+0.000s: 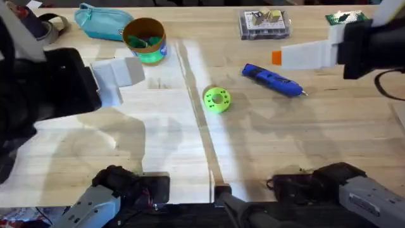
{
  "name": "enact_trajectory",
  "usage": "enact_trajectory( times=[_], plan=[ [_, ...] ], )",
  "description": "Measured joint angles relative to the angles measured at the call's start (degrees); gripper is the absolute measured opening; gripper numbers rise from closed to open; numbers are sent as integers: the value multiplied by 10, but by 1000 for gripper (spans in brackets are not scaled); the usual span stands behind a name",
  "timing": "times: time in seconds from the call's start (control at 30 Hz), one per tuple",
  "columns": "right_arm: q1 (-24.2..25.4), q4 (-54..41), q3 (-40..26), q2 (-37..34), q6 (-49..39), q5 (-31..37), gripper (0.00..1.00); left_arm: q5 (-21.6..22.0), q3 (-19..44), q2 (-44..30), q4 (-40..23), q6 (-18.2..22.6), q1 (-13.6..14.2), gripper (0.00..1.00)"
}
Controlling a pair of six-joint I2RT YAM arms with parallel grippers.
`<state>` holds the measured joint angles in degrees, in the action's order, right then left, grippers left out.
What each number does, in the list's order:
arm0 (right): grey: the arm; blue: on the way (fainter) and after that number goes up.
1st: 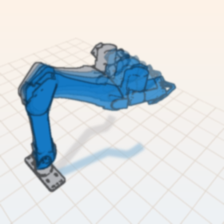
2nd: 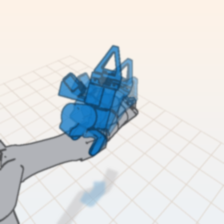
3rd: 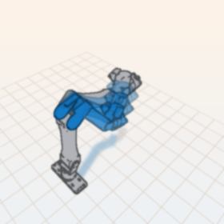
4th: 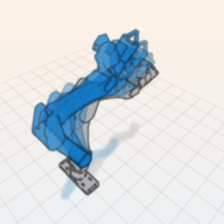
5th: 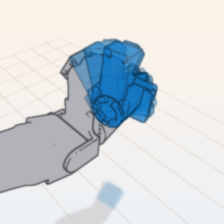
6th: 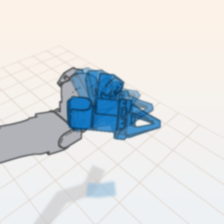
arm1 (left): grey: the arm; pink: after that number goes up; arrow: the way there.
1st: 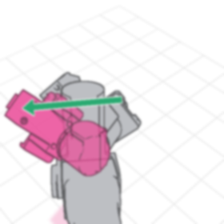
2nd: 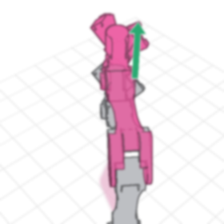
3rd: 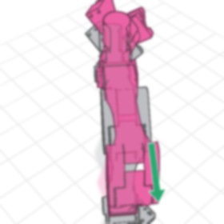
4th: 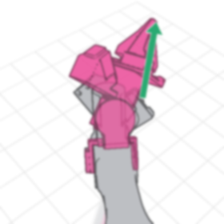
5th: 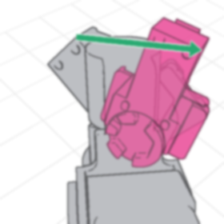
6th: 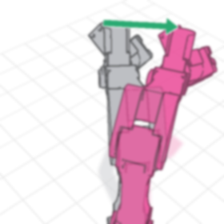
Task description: Pick up the gripper from the table and insert it into the empty holder that is missing its gripper. Then pick up a screw, insert it into the mounting hole, and use the screwdriver to tighten it. Finally, clean up the table by picking up the vegetable and placing it into the bucket.
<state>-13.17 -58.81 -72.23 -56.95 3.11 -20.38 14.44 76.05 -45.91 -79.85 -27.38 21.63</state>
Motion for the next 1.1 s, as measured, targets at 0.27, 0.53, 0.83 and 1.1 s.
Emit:
enact_trajectory(
  times=[0.27, 0.53, 0.83, 1.1],
  plan=[
    [0, 0, 0, 0, 0, 0, 987, 0, 0, 0, 0, 0, 0, 991],
    [0, 0, 0, 0, 0, 0, 987, 0, 0, 0, 0, 0, 0, 991],
    [0, 0, 0, 0, 0, 0, 987, 0, 0, 0, 0, 0, 0, 991],
    [0, 0, 0, 0, 0, 0, 987, 0, 0, 0, 0, 0, 0, 991]
  ],
)
